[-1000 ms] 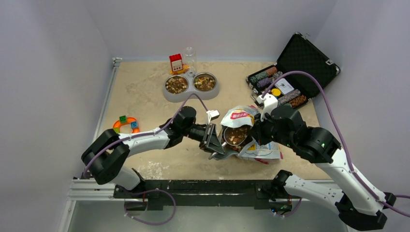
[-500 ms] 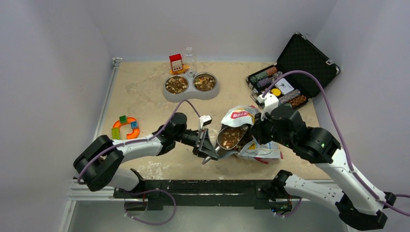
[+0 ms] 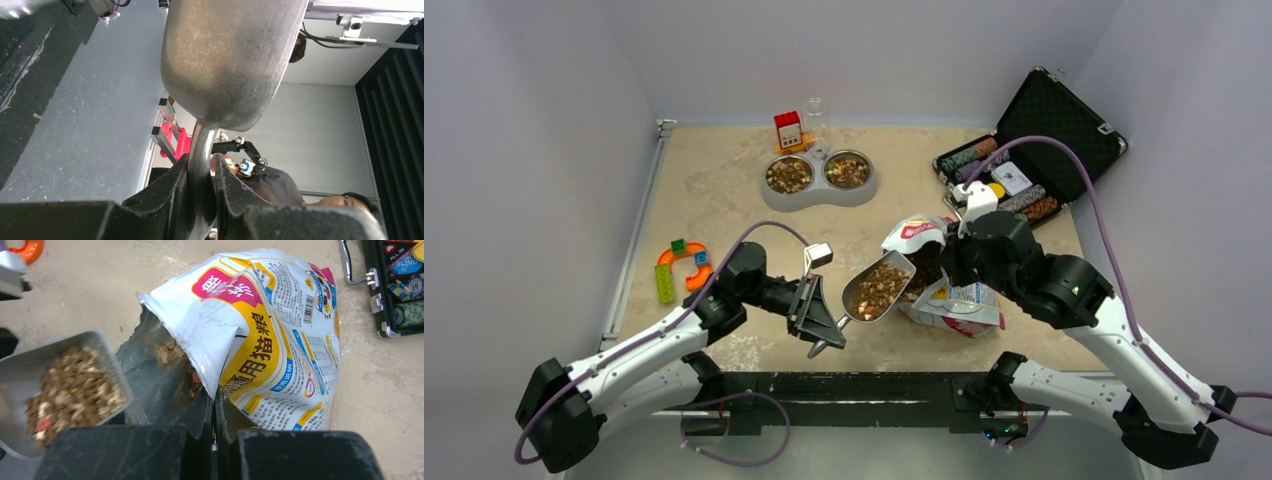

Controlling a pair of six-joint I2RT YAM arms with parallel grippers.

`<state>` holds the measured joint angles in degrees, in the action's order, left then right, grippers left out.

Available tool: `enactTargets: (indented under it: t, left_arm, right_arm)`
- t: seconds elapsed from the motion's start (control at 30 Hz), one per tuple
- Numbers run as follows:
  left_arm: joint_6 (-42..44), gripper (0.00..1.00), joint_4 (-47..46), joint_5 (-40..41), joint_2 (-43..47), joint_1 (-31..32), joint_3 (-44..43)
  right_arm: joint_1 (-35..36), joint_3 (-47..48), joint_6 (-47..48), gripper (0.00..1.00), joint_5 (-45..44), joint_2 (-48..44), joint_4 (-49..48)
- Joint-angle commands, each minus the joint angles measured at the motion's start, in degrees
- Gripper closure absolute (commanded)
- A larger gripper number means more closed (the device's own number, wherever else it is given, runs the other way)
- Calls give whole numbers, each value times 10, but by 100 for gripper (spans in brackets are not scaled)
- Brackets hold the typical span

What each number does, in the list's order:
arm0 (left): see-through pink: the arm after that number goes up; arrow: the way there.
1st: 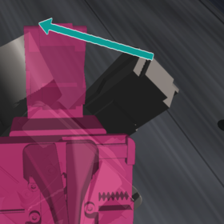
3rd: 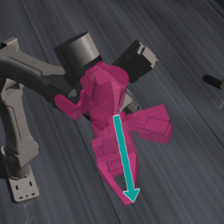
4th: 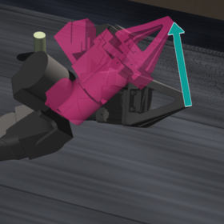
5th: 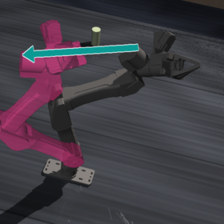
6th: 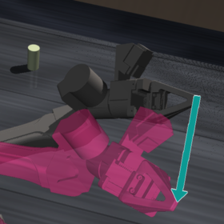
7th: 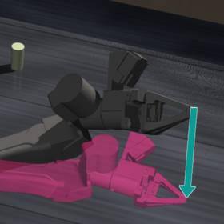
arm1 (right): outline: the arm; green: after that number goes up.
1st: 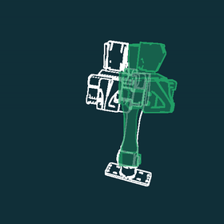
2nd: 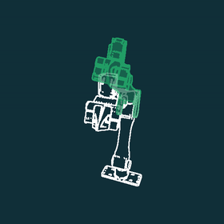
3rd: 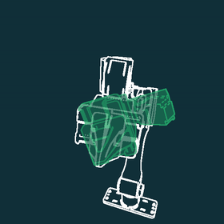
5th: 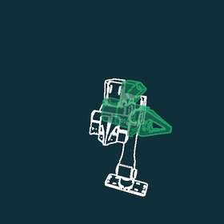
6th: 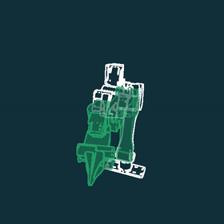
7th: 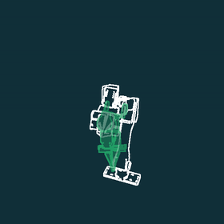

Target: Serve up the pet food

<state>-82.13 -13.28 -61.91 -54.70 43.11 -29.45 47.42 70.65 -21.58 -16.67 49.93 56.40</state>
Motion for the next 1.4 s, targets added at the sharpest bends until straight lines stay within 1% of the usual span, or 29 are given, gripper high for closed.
enactTargets:
  t: [0.0, 0.1, 0.17, 0.23, 0.37, 0.47, 0.6, 0.7, 0.8, 0.93, 1.03, 1.17, 1.27, 1.37]
  left_arm:
    - [17, 100, 81, -3, 72, -9, -20]
    - [43, 100, 173, 14, 94, -30, -55]
    - [44, 100, 193, 21, 82, -53, -77]
    - [24, 100, 196, 27, 53, -81, -102]
    - [-28, 100, 168, 25, -31, -113, -177]
    - [-47, 100, 153, 23, -92, -126, -236]
    - [-41, 100, 186, 23, -178, -162, -306]
    - [-66, 100, 189, 31, -246, -195, -341]
    - [-87, 100, 197, 49, -309, -208, -384]
    - [-118, 100, 197, 39, -398, -213, -442]
    - [-139, 100, 199, 48, -447, -227, -462]
    - [-151, 100, 229, 69, -478, -250, -480]
    - [-170, 100, 238, 72, -500, -256, -487]
    - [-184, 100, 254, 69, -528, -258, -507]
  right_arm:
    - [-10, 44, -32, 100, -87, 24, -46]
    - [-14, 33, -34, 100, -77, 29, -41]
    - [-15, 15, -30, 100, -55, 18, -53]
    - [-14, 3, -26, 100, -38, 2, -59]
    - [-15, 1, -21, 100, -35, -8, -36]
    - [-15, -1, -18, 100, -45, -18, -25]
    - [-15, 2, -14, 100, -47, -20, -22]
    - [-15, 17, -8, 100, -49, -10, -15]
    - [-15, 41, -2, 100, -49, 5, -4]
    - [-15, 50, 17, 100, -47, 22, -10]
    - [-15, 55, 23, 100, -42, 39, -13]
    - [-19, 48, 43, 100, -38, 44, -29]
    - [-48, 45, 74, 100, -43, 38, -28]
    - [-75, 32, 86, 100, -21, 26, -37]
